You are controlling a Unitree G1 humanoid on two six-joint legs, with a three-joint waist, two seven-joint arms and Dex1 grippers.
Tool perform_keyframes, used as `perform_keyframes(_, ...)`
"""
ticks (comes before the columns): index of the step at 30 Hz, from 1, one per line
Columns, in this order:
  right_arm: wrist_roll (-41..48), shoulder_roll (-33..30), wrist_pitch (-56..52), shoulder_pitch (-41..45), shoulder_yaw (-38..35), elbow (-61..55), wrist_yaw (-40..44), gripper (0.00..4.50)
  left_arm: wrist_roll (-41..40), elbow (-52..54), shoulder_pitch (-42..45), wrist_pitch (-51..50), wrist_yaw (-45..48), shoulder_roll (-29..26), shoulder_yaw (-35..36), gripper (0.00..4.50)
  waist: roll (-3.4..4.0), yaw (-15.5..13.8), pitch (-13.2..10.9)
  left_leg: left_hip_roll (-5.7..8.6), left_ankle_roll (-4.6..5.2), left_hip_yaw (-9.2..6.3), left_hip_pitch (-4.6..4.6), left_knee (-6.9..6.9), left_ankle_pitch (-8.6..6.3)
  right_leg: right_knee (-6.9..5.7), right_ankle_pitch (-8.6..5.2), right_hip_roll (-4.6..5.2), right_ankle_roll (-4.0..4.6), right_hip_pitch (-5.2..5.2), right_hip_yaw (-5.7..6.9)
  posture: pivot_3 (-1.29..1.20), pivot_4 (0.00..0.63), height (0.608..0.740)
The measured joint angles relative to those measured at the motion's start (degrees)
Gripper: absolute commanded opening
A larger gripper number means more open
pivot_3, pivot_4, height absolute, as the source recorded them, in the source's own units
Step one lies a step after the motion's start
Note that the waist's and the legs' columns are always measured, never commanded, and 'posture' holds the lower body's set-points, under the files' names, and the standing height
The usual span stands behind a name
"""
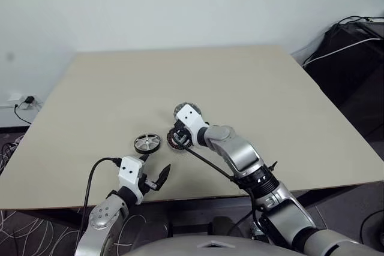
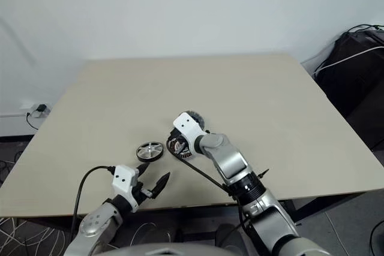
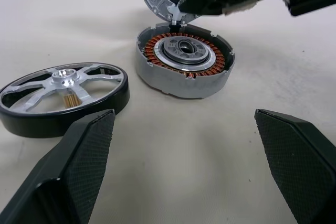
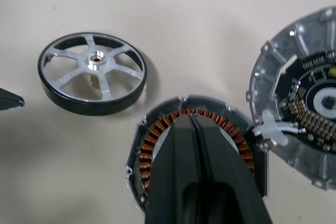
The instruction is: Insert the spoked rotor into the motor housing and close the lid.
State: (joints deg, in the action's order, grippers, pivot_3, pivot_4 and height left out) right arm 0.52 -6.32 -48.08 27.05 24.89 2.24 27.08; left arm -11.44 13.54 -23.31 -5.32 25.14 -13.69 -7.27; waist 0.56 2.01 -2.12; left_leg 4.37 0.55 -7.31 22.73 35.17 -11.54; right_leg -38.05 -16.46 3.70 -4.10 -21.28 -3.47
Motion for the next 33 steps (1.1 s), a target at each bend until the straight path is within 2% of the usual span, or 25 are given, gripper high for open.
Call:
perform_keyframes(11, -0.98, 1.84, 2.54, 0.07, 0.73, 8.38, -1.50, 0.03, 0.00, -0.74, -0.11, 0.84, -0.03, 0.02, 0.03, 4.50, 0.00, 0.05, 0.00, 0.00, 0.00, 0.00, -0.01, 0.00, 0.00, -0.01, 0.09, -0.03, 0.10, 0.01, 0.00, 0.00, 0.000, 0.740)
perform_keyframes(26, -1.21, 2.24, 4.53, 1.15, -0.09, 11.18, -2.05, 0.03, 0.00, -0.78, -0.11, 0.89, 0.01, 0.01, 0.04, 4.50, 0.01, 0.01, 0.00, 0.00, -0.01, 0.00, -0.01, 0.01, 0.01, -0.02, 0.11, -0.04, 0.08, 0.01, 0.00, 0.00, 0.000, 0.740)
perform_keyframes(33, -1.14, 0.48, 4.32, 0.89, -0.87, 10.66, -1.73, 0.03, 0.00, -0.78, -0.17, 0.89, -0.02, 0.00, 0.05, 4.50, 0.02, 0.04, 0.02, 0.00, -0.01, 0.00, -0.02, 0.01, 0.01, -0.02, 0.10, -0.04, 0.10, 0.02, 0.00, 0.00, 0.000, 0.740)
